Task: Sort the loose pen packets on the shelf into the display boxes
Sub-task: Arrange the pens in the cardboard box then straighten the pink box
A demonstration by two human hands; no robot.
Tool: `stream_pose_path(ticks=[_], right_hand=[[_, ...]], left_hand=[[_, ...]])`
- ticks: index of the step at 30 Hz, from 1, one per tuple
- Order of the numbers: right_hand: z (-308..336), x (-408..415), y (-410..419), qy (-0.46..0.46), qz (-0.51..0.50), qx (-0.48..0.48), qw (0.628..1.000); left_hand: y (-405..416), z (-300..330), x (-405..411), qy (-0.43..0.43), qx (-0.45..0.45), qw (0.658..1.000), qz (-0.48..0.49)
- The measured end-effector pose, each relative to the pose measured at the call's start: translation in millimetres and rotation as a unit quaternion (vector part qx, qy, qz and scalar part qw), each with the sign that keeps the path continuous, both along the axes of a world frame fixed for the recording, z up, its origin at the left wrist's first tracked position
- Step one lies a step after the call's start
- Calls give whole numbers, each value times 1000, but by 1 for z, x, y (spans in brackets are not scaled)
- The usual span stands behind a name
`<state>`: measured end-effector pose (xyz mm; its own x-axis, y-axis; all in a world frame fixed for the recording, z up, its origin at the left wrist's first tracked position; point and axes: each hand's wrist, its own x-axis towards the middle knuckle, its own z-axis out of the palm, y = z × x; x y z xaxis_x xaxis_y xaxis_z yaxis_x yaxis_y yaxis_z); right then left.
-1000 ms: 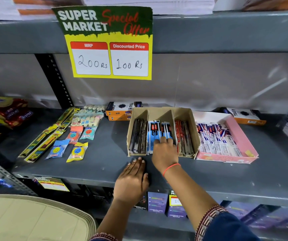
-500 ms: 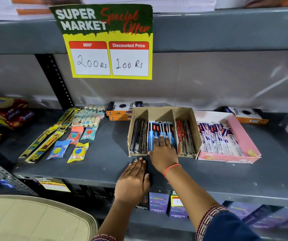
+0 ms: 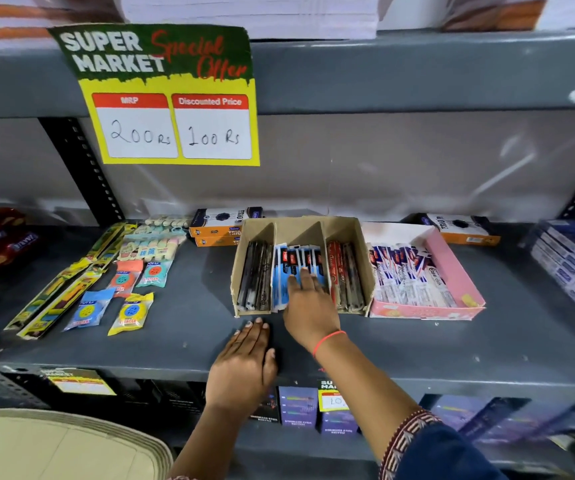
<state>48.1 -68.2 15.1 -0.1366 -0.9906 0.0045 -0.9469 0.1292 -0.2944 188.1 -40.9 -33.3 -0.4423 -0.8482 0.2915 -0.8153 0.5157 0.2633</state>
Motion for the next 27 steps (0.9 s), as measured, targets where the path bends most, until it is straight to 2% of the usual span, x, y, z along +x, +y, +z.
stream_pose_path(ticks=[4, 8, 11, 14, 18, 22, 27], right_hand=[[17, -14, 17, -29, -30, -126, 991], [28, -43, 33, -31, -89, -278, 956], [29, -75, 40, -72, -158, -300, 938], [25, -117, 43, -93, -238, -260, 931], [19, -166, 39, -94, -304, -121, 940], [15, -191, 28, -73, -292, -29, 953], [11, -203, 8, -108, -265, 42, 957]], left_hand=[[1, 1, -5, -37, 32, 999, 25], [6, -1, -22, -54, 21, 998, 6], [11, -10, -49, -38, 23, 998, -35], [10, -20, -70, -52, 37, 996, -65], [7, -19, -95, -76, 33, 992, -92], [4, -16, -104, -84, 26, 990, -109], [7, -12, -102, -43, 19, 993, -110]])
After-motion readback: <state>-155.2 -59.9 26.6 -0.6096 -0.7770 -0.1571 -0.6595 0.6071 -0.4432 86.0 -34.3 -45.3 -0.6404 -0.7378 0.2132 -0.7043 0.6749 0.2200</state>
